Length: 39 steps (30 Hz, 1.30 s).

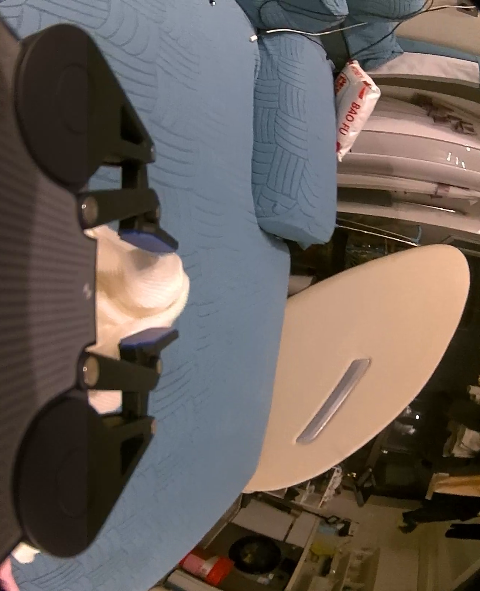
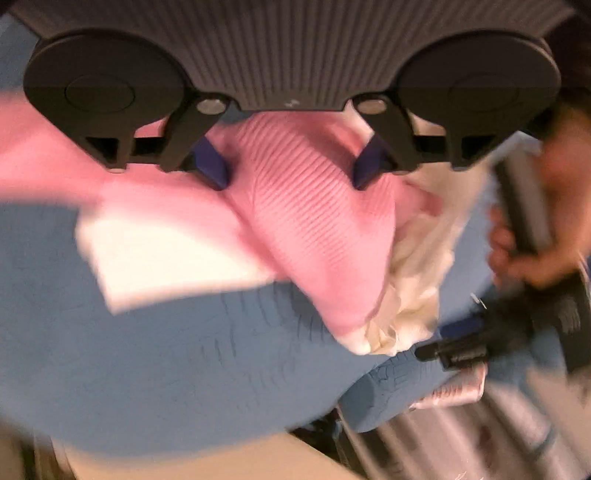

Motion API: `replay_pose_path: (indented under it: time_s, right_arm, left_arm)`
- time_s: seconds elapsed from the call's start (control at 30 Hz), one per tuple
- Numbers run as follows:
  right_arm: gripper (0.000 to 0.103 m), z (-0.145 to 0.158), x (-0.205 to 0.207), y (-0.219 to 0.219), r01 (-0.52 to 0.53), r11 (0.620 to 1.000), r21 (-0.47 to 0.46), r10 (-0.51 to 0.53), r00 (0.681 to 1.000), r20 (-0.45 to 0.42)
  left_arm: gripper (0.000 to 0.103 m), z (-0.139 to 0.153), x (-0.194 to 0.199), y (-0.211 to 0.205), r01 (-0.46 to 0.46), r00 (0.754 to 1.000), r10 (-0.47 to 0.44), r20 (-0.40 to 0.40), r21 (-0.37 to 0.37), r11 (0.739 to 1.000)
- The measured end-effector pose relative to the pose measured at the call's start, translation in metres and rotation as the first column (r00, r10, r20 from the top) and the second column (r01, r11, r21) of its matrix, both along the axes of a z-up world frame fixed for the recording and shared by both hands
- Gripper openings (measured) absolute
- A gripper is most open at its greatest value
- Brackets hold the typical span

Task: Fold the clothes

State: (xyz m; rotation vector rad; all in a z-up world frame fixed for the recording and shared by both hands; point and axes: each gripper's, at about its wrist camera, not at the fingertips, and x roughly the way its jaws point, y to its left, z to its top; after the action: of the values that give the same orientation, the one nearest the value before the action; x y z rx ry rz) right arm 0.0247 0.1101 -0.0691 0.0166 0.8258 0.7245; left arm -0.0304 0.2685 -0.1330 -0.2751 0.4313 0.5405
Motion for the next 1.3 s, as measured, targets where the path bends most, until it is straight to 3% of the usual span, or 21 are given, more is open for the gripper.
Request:
replay_pose_path:
  time_s: [0.03,0.1,0.17,0.23,0.27,0.3,0.37,0.43,0.47,0.5,0.57,0.7,0.77,0.83,0.93,0.97,1.0,1.07,1.13,1.17,1.3]
  right_arm:
    - [0.011,0.018,0.001,-0.008,0.062,0.998,0.005,-0.062,0.993,0.097]
    - [0.010,0.058,-0.009,-0.019,0.131,0.991,-0.014,-0.117,0.921,0.372]
    - [0.010,0.087,-0.020,-0.027,0.199,0.979,-0.048,-0.126,0.769,0.627]
    - [0.010,0.103,-0.027,-0.032,0.298,0.949,-0.100,-0.083,0.544,0.835]
    - [0.012,0.099,-0.016,-0.038,0.372,0.920,-0.127,-0.069,0.471,0.879]
    - [0.013,0.096,-0.008,-0.041,0.403,0.904,-0.140,-0.067,0.459,0.886]
    - [0.019,0.072,0.036,-0.053,0.476,0.833,-0.282,-0.090,0.620,0.779]
    - [0.022,0.041,0.076,-0.090,0.469,0.806,-0.363,-0.296,0.848,0.439]
    - [0.027,0.025,0.095,-0.110,0.450,0.803,-0.392,-0.396,0.893,0.213]
    - [0.032,0.017,0.090,-0.135,0.494,0.807,-0.322,-0.486,0.867,0.112]
    - [0.060,0.017,0.060,-0.151,0.557,0.798,-0.231,-0.532,0.831,0.165]
    - [0.073,0.030,0.007,-0.148,0.483,0.866,-0.125,-0.433,0.852,0.295]
    - [0.081,0.030,-0.031,-0.110,0.219,0.968,-0.124,-0.168,0.928,0.332]
    - [0.081,0.025,-0.063,-0.072,-0.002,0.987,-0.160,0.060,0.933,0.355]
    - [0.081,-0.009,-0.096,-0.019,-0.169,0.887,-0.430,0.355,0.844,0.402]
    - [0.080,-0.029,-0.099,-0.008,-0.142,0.807,-0.573,0.434,0.801,0.412]
    - [0.079,-0.039,-0.098,-0.007,-0.107,0.777,-0.620,0.461,0.768,0.444]
    - [0.009,-0.034,-0.086,-0.014,-0.035,0.796,-0.604,0.403,0.776,0.485]
    - [0.007,-0.008,-0.050,-0.044,0.103,0.856,-0.507,0.188,0.851,0.491]
    - [0.007,0.014,-0.034,-0.069,0.184,0.885,-0.427,0.071,0.854,0.515]
    - [0.007,0.094,-0.002,-0.149,0.367,0.925,-0.101,-0.250,0.785,0.567]
  left_arm:
    - [0.046,0.002,-0.002,0.002,-0.004,1.000,0.004,0.012,-0.005,1.000]
    - [0.046,0.006,-0.004,0.003,-0.002,0.998,0.002,0.055,-0.004,1.000]
    - [0.049,0.013,-0.006,-0.004,0.010,0.995,-0.013,0.103,0.035,0.999]
    - [0.059,0.015,-0.002,-0.013,0.046,0.993,-0.054,0.101,0.073,0.996]
    - [0.069,0.012,0.003,-0.017,0.080,0.994,-0.085,0.072,0.073,0.994]
    - [0.078,0.010,0.008,-0.020,0.113,0.992,-0.116,0.043,0.072,0.991]
    - [0.079,0.004,0.017,-0.024,0.169,0.985,-0.169,-0.019,0.043,0.985]
    - [0.079,-0.006,0.027,-0.028,0.245,0.965,-0.247,-0.092,-0.025,0.969]
    - [0.079,-0.009,0.030,-0.029,0.271,0.956,-0.276,-0.103,-0.059,0.961]
    - [0.079,-0.011,0.032,-0.030,0.289,0.950,-0.297,-0.099,-0.089,0.953]
    - [0.080,-0.014,0.037,-0.031,0.311,0.942,-0.324,-0.089,-0.138,0.940]
    - [0.083,-0.018,0.046,-0.028,0.299,0.945,-0.317,-0.080,-0.180,0.937]
    - [0.083,-0.021,0.052,-0.027,0.285,0.948,-0.307,-0.088,-0.200,0.937]
    - [0.083,-0.024,0.053,-0.025,0.278,0.949,-0.301,-0.090,-0.208,0.938]
    - [0.084,-0.026,0.052,-0.019,0.276,0.950,-0.301,-0.087,-0.224,0.935]
    - [0.086,-0.027,0.051,-0.019,0.278,0.949,-0.303,-0.082,-0.229,0.933]
    - [0.086,-0.028,0.051,-0.017,0.294,0.944,-0.322,-0.071,-0.257,0.921]
    - [0.087,-0.030,0.050,-0.017,0.330,0.932,-0.360,-0.043,-0.311,0.891]
    - [0.090,-0.033,0.049,-0.019,0.359,0.921,-0.389,-0.018,-0.348,0.866]
    - [0.090,-0.033,0.049,-0.021,0.372,0.916,-0.402,-0.010,-0.358,0.856]
    - [0.091,-0.042,0.063,-0.032,0.469,0.857,-0.514,0.032,-0.457,0.756]
